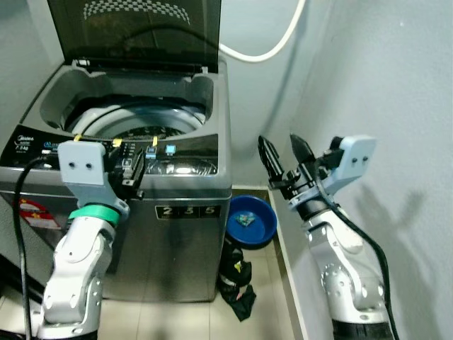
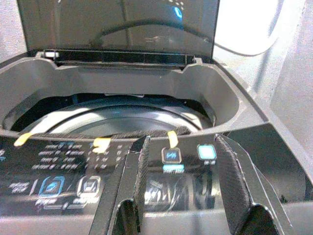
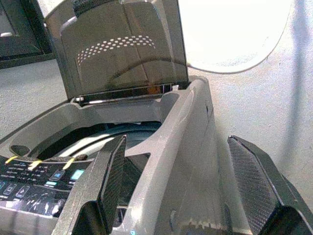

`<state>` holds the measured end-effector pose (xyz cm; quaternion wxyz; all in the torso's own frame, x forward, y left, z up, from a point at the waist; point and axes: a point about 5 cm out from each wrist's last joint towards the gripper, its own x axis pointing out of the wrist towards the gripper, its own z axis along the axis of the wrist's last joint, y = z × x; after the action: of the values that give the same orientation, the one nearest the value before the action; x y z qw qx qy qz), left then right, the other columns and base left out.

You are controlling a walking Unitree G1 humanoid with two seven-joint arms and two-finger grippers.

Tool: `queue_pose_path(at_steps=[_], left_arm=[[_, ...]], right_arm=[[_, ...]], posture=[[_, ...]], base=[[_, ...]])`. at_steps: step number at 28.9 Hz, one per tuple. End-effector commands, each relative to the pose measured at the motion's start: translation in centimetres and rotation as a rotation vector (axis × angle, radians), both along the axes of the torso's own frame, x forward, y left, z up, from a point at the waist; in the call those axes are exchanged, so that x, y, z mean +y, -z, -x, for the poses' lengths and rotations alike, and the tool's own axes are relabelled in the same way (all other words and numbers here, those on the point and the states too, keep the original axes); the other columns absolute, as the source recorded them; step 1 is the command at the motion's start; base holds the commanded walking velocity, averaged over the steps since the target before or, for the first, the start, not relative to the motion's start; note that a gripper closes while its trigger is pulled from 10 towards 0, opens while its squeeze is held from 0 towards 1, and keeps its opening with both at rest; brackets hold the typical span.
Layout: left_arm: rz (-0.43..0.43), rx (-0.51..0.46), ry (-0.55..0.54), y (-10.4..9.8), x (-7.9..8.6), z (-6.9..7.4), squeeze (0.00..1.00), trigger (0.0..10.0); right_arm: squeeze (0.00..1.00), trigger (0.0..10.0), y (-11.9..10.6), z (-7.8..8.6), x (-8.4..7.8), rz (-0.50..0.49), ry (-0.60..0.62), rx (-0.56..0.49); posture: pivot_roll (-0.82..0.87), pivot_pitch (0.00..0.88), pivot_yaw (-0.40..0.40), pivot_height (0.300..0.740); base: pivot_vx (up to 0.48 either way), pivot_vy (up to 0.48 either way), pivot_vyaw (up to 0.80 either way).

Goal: Clothes washing

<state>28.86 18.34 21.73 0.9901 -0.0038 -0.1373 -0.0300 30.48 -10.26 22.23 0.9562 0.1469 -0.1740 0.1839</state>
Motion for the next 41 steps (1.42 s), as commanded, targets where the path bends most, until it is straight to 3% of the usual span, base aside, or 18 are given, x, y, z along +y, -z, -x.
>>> queue_pose_path(at_steps=[1,6,11,16,25,28,33,41], left_arm=[[-0.005,0.039,-0.021,0.2,0.0,-0.5,0.0,10.0],[0.026,0.017,-0.024,-0.6,0.0,-1.3,0.0,10.0],[-0.018,0.02,-0.031,-0.9,-0.2,-1.4,0.0,10.0],[-0.011,0.085,-0.009,-0.3,-0.8,-0.8,0.0,10.0],[0.005,0.085,-0.038,-0.5,-0.6,-0.5,0.0,10.0],[-0.012,0.077,0.005,-0.8,-0.8,-0.5,0.0,10.0],[-0.001,0.154,0.019,0.7,-1.1,-0.2,0.0,10.0],[-0.052,0.137,-0.023,1.0,-1.1,0.1,0.0,10.0]], right_arm=[[0.0,10.0,0.2,-0.5,0.3,-0.002,0.019,0.03],[0.0,10.0,-1.7,-1.7,0.6,-0.019,0.031,-0.009],[0.0,10.0,-2.3,-2.0,0.8,0.016,0.041,-0.042],[0.0,10.0,-1.6,-1.8,0.2,0.059,0.105,-0.01],[0.0,10.0,-1.1,-2.0,-0.9,0.085,0.151,0.012],[0.0,10.0,-0.9,-2.1,-1.5,0.081,0.166,0.018],[0.0,10.0,-0.1,-2.0,-1.3,0.116,0.159,0.037],[0.0,10.0,0.8,-1.9,-1.1,0.118,0.151,0.07]], posture=[[0.07,0.0,-0.03,0.74],[0.06,0.0,-0.039,0.74],[0.07,0.0,-0.039,0.74],[0.06,0.0,-0.044,0.74],[0.06,0.0,-0.031,0.74],[0.06,0.0,-0.023,0.74],[0.06,0.0,-0.011,0.74],[0.07,0.009,-0.025,0.74]], base=[[0.0,0.0,0.0],[0.0,0.0,0.16],[0.0,0.0,0.8],[0.0,0.0,0.8],[0.0,0.0,0.8],[0.0,0.0,0.8],[0.0,0.0,0.8],[0.0,0.0,0.8]])
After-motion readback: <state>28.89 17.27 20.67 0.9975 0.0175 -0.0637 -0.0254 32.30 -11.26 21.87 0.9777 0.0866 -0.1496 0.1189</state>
